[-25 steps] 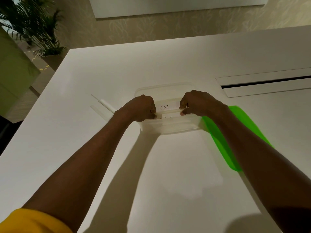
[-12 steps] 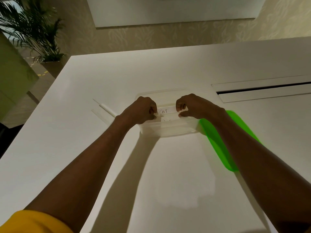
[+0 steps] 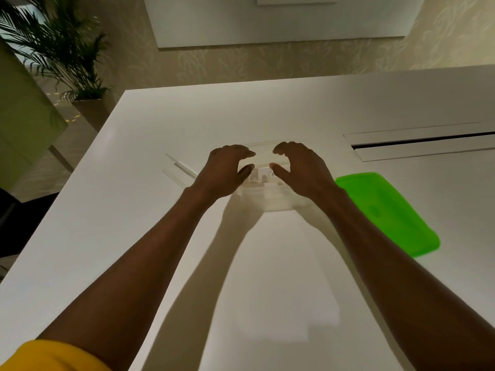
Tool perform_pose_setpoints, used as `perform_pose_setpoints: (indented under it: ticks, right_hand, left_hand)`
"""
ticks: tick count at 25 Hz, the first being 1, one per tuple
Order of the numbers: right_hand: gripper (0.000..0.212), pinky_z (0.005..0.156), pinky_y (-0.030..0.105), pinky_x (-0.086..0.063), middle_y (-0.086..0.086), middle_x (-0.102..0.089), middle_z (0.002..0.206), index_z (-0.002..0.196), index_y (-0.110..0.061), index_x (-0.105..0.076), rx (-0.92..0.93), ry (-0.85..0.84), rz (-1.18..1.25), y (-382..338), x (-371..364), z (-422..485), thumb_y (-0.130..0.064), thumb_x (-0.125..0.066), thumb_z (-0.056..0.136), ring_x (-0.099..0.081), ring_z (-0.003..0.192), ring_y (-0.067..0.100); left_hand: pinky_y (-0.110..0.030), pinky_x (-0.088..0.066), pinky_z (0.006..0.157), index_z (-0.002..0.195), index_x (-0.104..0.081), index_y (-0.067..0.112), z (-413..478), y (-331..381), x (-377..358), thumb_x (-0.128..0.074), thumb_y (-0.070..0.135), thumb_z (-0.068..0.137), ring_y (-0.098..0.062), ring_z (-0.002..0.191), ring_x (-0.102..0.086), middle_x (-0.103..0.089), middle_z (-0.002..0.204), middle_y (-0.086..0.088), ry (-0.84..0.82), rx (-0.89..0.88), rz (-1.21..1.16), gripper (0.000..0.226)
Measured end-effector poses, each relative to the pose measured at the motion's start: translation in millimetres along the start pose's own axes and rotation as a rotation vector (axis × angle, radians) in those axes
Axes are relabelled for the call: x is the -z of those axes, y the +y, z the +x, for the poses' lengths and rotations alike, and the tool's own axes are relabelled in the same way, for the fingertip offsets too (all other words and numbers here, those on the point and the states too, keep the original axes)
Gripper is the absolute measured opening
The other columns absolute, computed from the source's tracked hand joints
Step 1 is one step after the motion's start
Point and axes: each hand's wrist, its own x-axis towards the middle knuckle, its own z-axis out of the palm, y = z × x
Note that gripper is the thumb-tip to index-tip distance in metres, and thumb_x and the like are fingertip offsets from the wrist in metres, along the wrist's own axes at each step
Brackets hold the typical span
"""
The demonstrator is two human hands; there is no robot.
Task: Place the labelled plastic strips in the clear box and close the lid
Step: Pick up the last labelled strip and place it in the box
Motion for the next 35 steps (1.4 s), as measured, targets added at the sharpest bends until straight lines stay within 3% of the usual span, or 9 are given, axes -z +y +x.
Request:
perform_pose_setpoints:
  ticks: [3, 14, 20, 24, 27, 29, 33, 35]
  right_hand:
    - [0.040, 0.099, 0.037, -0.046, -0.001, -0.065, 0.127, 0.133, -0.018, -0.057, 0.025, 0.032, 0.010, -33, -10, 4, -0.039, -0.059, 0.099, -0.059, 0.119, 0.022]
    - [0.040, 0.095, 0.036, -0.048, -0.003, -0.061, 0.131, 0.136, -0.019, -0.055, 0.125, -0.052, -0.011, -142, -71, 42, -0.039, -0.055, 0.101, -0.054, 0.125, 0.018]
    - [0.042, 0.094, 0.037, -0.049, 0.001, -0.062, 0.132, 0.137, -0.016, -0.054, 0.030, -0.155, -0.066, -167, -115, 64, -0.035, -0.056, 0.100, -0.057, 0.122, 0.022]
    - [0.032, 0.085, 0.037, -0.047, 0.003, -0.064, 0.120, 0.126, -0.014, -0.059, -0.084, -0.203, -0.173, -173, -140, 76, -0.029, -0.052, 0.098, -0.061, 0.110, 0.025]
    - [0.020, 0.073, 0.034, -0.038, 0.004, -0.065, 0.107, 0.109, -0.012, -0.063, -0.135, -0.212, -0.205, -172, -153, 81, -0.021, -0.050, 0.097, -0.062, 0.099, 0.027]
    - [0.018, 0.072, 0.035, -0.041, 0.006, -0.065, 0.102, 0.105, -0.011, -0.064, -0.157, -0.197, -0.219, -172, -158, 83, -0.013, -0.047, 0.098, -0.063, 0.095, 0.028]
    - [0.022, 0.066, 0.035, -0.043, 0.007, -0.058, 0.087, 0.091, -0.009, -0.061, -0.160, -0.186, -0.186, -171, -166, 82, -0.004, -0.041, 0.100, -0.061, 0.083, 0.028]
    - [0.027, 0.067, 0.035, -0.045, 0.007, -0.061, 0.091, 0.100, -0.009, -0.065, -0.141, -0.174, -0.148, -171, -167, 80, -0.008, -0.039, 0.103, -0.062, 0.087, 0.028]
  left_hand:
    - [-0.048, -0.034, 0.120, 0.143, -0.061, 0.024, -8, -17, 8, -0.061, 0.033, 0.101, -0.021, 0.145, -0.047, -0.054, 0.155, -0.003, 0.022, 0.034, 0.016, 0.043]
    - [-0.045, -0.035, 0.121, 0.145, -0.060, 0.018, -39, -119, 37, -0.071, 0.027, 0.095, -0.027, 0.149, -0.043, -0.044, 0.162, -0.010, 0.021, 0.176, -0.025, 0.051]
    - [-0.043, -0.033, 0.123, 0.145, -0.059, 0.017, -38, -168, 33, -0.075, 0.017, 0.091, -0.027, 0.150, -0.042, -0.043, 0.162, -0.010, -0.040, 0.209, -0.048, 0.056]
    - [-0.047, -0.030, 0.123, 0.143, -0.061, 0.018, -31, -188, 25, -0.072, 0.016, 0.092, -0.027, 0.149, -0.042, -0.045, 0.161, -0.009, -0.068, 0.167, 0.003, 0.052]
    - [-0.052, -0.022, 0.125, 0.135, -0.067, 0.021, -29, -197, 18, -0.069, 0.017, 0.094, -0.023, 0.148, -0.042, -0.052, 0.156, -0.005, -0.017, 0.137, 0.066, 0.041]
    - [-0.051, -0.019, 0.125, 0.129, -0.070, 0.022, -30, -203, 13, -0.067, 0.017, 0.095, -0.022, 0.145, -0.045, -0.057, 0.150, -0.003, 0.032, 0.102, 0.094, 0.034]
    - [-0.047, -0.023, 0.123, 0.115, -0.076, 0.020, -28, -214, 12, -0.069, 0.016, 0.094, -0.024, 0.134, -0.055, -0.066, 0.138, -0.003, 0.120, 0.039, 0.124, 0.022]
    - [-0.047, -0.032, 0.120, 0.110, -0.078, 0.016, -28, -217, 15, -0.072, 0.014, 0.092, -0.029, 0.125, -0.062, -0.071, 0.131, -0.006, 0.150, -0.010, 0.141, 0.019]
